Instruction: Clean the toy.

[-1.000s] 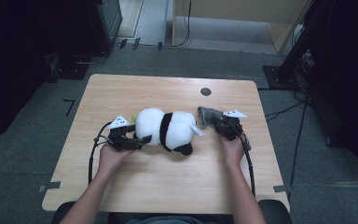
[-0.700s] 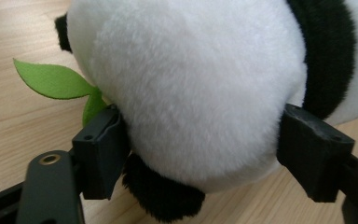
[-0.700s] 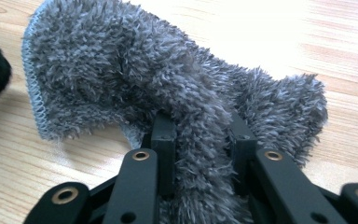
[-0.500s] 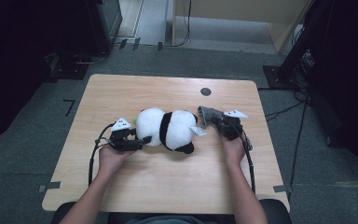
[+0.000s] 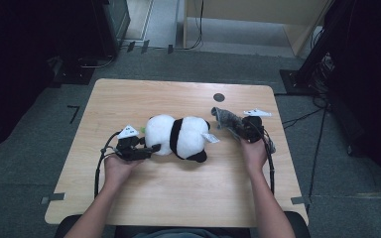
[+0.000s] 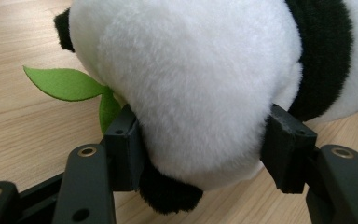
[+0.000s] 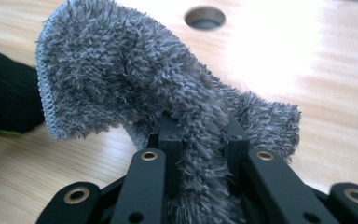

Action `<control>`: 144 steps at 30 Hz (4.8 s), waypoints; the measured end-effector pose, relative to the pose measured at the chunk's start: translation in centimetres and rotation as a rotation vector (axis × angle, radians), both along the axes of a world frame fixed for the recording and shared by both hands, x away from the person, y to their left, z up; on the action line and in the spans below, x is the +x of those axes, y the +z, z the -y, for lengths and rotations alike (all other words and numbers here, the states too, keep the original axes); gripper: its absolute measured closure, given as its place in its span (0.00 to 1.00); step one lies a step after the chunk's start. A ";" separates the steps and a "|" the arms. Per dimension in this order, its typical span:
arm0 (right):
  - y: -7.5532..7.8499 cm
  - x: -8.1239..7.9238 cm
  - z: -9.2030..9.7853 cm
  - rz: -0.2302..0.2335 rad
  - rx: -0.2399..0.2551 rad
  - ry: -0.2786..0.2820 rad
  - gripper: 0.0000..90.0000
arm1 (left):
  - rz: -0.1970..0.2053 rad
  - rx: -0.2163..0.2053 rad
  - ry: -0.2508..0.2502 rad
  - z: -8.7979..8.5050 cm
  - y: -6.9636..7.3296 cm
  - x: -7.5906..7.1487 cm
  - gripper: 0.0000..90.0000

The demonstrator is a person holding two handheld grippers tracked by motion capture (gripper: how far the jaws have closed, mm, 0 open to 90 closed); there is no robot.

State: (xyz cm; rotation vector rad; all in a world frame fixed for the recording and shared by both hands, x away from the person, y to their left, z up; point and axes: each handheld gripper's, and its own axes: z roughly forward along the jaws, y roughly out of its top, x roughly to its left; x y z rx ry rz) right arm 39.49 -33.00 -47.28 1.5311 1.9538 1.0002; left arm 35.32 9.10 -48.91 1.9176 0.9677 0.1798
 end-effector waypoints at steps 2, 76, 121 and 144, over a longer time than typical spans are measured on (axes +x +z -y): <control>0.9 0.0 -0.4 0.006 -0.003 0.020 0.85 | 0.002 -0.006 0.000 0.0 -0.1 0.0 0.42; 6.3 8.1 -15.9 -0.133 -0.175 0.539 0.83 | -0.014 0.002 0.043 0.2 0.3 -0.6 0.45; 7.3 9.0 -22.2 -0.106 -0.179 0.603 0.82 | -0.008 -0.036 0.018 0.1 0.1 -0.5 0.22; 7.0 7.5 -14.1 -0.128 -0.170 0.548 0.81 | -0.007 -0.036 0.013 0.0 0.1 -0.4 0.23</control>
